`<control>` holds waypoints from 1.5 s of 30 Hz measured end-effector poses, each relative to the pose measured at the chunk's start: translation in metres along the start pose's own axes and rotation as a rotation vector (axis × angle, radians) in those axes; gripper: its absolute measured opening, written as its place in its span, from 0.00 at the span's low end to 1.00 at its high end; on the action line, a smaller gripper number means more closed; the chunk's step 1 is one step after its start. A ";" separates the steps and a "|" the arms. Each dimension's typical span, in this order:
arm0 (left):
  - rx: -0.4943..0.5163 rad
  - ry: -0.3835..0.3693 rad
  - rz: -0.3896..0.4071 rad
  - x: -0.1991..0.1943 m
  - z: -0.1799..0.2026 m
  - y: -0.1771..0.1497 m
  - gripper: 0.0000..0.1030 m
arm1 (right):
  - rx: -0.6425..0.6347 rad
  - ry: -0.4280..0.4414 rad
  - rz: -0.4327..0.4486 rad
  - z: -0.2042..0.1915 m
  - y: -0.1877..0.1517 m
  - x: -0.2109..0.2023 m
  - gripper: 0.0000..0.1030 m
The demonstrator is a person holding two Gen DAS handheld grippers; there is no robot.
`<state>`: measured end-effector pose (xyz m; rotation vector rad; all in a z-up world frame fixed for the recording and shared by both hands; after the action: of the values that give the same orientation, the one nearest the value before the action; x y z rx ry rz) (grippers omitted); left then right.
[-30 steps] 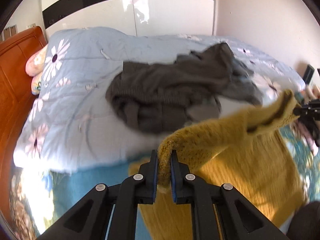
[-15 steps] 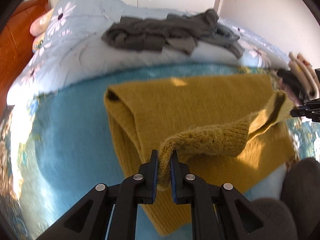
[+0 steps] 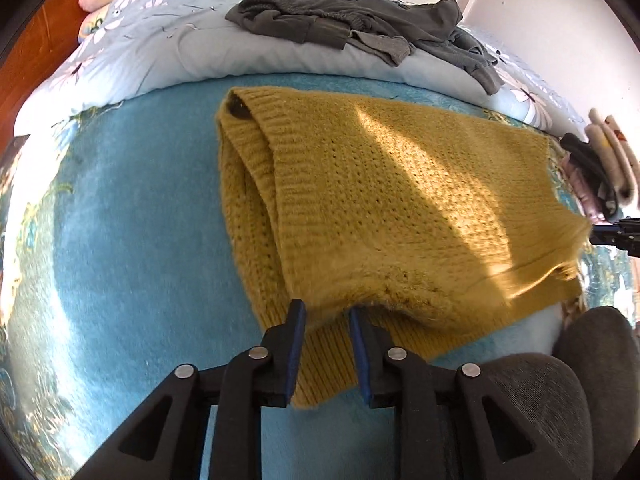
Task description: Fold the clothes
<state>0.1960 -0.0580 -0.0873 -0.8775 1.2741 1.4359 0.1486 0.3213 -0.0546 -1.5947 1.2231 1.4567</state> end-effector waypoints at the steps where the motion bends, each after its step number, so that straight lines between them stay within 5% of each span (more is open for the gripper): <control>1: -0.012 -0.007 0.000 -0.003 -0.002 -0.002 0.28 | 0.011 0.013 0.008 0.002 -0.002 -0.006 0.14; 6: -0.175 -0.103 0.006 -0.012 -0.024 -0.008 0.38 | 0.136 0.134 0.040 0.015 -0.008 -0.033 0.16; 9: -0.348 -0.253 -0.022 -0.004 -0.039 -0.012 0.42 | 0.281 0.296 0.078 0.026 -0.012 -0.032 0.32; 15: -0.576 -0.403 -0.087 0.018 -0.051 -0.020 0.43 | 0.714 0.560 0.054 0.042 -0.036 0.025 0.37; 23: -0.706 -0.497 -0.110 0.029 -0.045 -0.008 0.53 | 0.869 0.555 0.056 0.042 -0.041 0.059 0.37; 31: -0.778 -0.466 -0.109 0.042 -0.035 -0.004 0.52 | 0.852 0.506 0.108 0.044 -0.027 0.062 0.32; 33: -0.773 -0.457 -0.093 0.041 -0.031 -0.002 0.39 | 0.824 0.499 0.121 0.041 -0.025 0.060 0.18; 34: -0.774 -0.461 -0.086 0.040 -0.029 0.000 0.24 | 0.807 0.495 0.124 0.039 -0.024 0.059 0.16; 36: -0.782 -0.466 -0.062 0.036 -0.027 0.000 0.12 | 0.777 0.486 0.142 0.038 -0.025 0.054 0.14; 45: -0.708 -0.407 0.028 0.004 -0.016 0.002 0.10 | 0.751 0.420 0.211 0.034 -0.036 0.037 0.11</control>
<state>0.1913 -0.0730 -0.0938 -0.9446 0.4648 2.0075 0.1678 0.3572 -0.1010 -1.2789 1.9338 0.6227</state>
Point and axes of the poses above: each gripper's, at about its wrist camera, not at the fingertips, and x roughly the way its jaws point, z to its right, y to its top, the point moved 3 cm from there along x, roughly the way its jaws point, and after that the axes turned 7 degrees about -z, right-handed, at the moved point
